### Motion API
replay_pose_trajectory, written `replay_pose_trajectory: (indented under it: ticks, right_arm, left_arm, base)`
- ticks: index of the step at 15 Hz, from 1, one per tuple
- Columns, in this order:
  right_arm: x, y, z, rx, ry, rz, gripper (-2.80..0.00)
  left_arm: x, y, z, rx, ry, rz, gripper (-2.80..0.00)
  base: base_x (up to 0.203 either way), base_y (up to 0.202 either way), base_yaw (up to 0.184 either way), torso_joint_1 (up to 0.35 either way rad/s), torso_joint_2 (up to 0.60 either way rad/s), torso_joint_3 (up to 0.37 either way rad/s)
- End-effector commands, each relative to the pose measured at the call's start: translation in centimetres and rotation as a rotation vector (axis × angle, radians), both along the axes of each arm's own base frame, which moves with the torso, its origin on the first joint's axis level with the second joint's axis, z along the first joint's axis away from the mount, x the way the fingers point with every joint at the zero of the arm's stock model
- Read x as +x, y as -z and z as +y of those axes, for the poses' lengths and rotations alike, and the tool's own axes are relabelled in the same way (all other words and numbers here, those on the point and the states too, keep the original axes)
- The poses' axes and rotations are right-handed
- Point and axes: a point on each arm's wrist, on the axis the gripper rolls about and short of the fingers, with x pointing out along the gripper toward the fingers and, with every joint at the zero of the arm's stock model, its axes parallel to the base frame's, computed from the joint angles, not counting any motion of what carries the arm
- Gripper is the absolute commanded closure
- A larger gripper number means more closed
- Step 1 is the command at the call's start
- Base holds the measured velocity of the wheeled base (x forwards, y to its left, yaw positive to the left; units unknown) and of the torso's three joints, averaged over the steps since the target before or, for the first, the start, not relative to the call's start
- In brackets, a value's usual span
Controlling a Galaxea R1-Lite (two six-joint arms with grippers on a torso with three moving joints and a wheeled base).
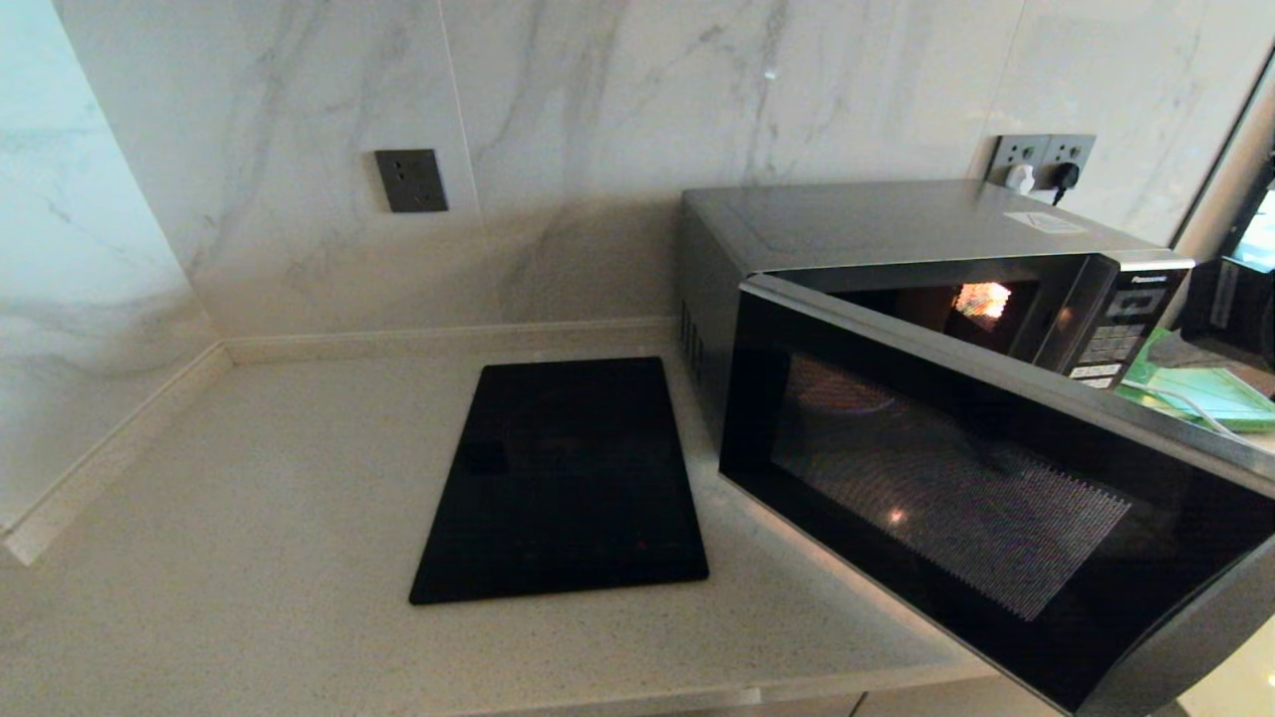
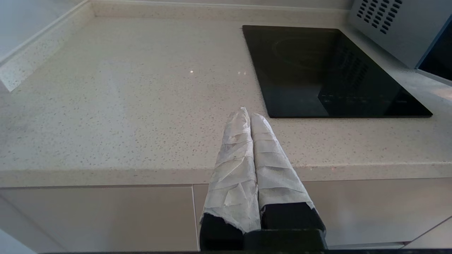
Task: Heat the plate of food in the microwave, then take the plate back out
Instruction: Open the microwave oven
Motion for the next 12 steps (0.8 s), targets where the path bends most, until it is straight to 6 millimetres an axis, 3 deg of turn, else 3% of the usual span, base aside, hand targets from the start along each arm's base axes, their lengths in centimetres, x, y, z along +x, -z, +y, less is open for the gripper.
replay_pose_trajectory:
  ticks: [1, 5, 12]
  right_arm:
    - [-1.4, 0.5, 2.2, 0.012, -0.113, 0.027, 0.00]
    - [-2.6, 1.2, 5.5, 0.056, -0.233, 0.058, 0.00]
    - [-3.3, 1.2, 5.9, 0.068, -0.253, 0.057, 0.00]
  left_arm:
    - [0.0, 0.0, 0.0, -0.001, -0.001, 0.001, 0.00]
    - [0.0, 0.0, 0.0, -0.001, -0.001, 0.001, 0.00]
    - [0.0, 0.0, 0.0, -0.001, -0.001, 0.001, 0.00]
  base:
    - [0.000, 0.000, 0.000, 0.000, 0.00, 0.000]
    - [0.000, 0.000, 0.000, 0.000, 0.00, 0.000]
    - [0.000, 0.000, 0.000, 0.000, 0.00, 0.000]
